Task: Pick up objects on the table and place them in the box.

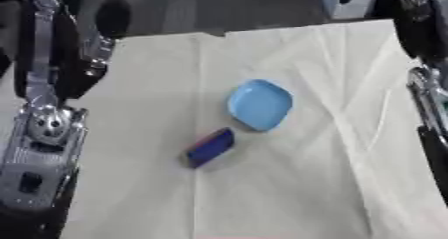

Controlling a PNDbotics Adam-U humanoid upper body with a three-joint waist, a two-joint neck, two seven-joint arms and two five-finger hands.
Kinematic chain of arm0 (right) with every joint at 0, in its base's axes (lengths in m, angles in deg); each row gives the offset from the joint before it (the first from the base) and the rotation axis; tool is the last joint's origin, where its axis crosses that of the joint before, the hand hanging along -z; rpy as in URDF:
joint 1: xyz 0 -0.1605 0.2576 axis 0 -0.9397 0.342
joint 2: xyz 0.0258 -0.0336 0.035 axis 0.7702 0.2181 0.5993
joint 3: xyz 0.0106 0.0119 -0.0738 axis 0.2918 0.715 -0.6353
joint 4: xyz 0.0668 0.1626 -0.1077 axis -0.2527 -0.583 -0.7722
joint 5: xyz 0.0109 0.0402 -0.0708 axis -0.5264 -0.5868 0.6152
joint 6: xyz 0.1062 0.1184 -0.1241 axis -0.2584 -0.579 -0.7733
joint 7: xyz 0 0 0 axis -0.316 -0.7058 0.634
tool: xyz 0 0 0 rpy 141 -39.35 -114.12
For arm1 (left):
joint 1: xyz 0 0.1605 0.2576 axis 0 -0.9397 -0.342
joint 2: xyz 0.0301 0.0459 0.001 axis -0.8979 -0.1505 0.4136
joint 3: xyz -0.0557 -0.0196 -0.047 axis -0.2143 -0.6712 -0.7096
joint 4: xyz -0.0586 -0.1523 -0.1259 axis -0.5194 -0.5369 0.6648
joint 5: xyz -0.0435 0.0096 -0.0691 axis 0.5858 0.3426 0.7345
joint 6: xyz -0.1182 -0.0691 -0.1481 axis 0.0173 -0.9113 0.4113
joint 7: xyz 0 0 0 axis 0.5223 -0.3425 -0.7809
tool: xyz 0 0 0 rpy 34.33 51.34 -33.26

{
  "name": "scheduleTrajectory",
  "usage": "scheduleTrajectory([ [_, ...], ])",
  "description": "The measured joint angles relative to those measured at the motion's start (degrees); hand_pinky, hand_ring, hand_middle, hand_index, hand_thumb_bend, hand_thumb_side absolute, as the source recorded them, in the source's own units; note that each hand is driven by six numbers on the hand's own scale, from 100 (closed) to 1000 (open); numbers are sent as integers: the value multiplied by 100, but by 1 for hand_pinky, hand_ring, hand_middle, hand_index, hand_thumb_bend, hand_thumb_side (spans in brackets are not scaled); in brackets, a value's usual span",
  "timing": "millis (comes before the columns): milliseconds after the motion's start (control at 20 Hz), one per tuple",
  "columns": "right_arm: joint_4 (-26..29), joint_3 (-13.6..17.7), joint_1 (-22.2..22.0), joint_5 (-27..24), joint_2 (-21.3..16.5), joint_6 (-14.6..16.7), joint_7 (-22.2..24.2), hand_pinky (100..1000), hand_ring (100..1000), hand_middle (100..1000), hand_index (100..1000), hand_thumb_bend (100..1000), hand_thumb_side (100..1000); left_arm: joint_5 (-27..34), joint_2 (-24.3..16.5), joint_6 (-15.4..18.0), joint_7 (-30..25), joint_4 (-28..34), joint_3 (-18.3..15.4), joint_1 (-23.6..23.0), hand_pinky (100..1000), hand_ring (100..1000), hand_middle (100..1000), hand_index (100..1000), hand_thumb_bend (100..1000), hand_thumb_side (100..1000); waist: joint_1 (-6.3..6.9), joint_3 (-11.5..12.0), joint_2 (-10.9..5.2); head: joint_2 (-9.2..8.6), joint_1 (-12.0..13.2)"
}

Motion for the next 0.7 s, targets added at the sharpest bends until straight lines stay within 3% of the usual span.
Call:
scheduleTrajectory([
  [200, 0, 1, 0, -6, 1, -12, -10, 505, 418, 607, 872, 100, 886, -528, -31, -396, -386, -228, 81, 105, 847, 634, 925, 977, 718, 789, 35, -24, -33, -1, 10],
  [350, 0, 1, 0, -11, 1, -20, -13, 505, 418, 607, 875, 100, 886, -910, -22, -709, -699, -406, 150, 133, 754, 575, 902, 979, 734, 786, 43, -33, -40, -1, 25],
  [450, 0, 1, 0, -15, 1, -26, -7, 505, 418, 607, 874, 100, 886, -1130, -6, -910, -899, -505, 199, 133, 742, 574, 877, 959, 718, 793, 58, -33, -42, -1, 25],
  [700, 0, 0, -1, -30, 1, -41, 7, 506, 418, 607, 872, 100, 886, -1638, 92, -1283, -1383, -666, 313, 135, 779, 709, 860, 933, 701, 814, 73, -35, -62, -1, 29],
])
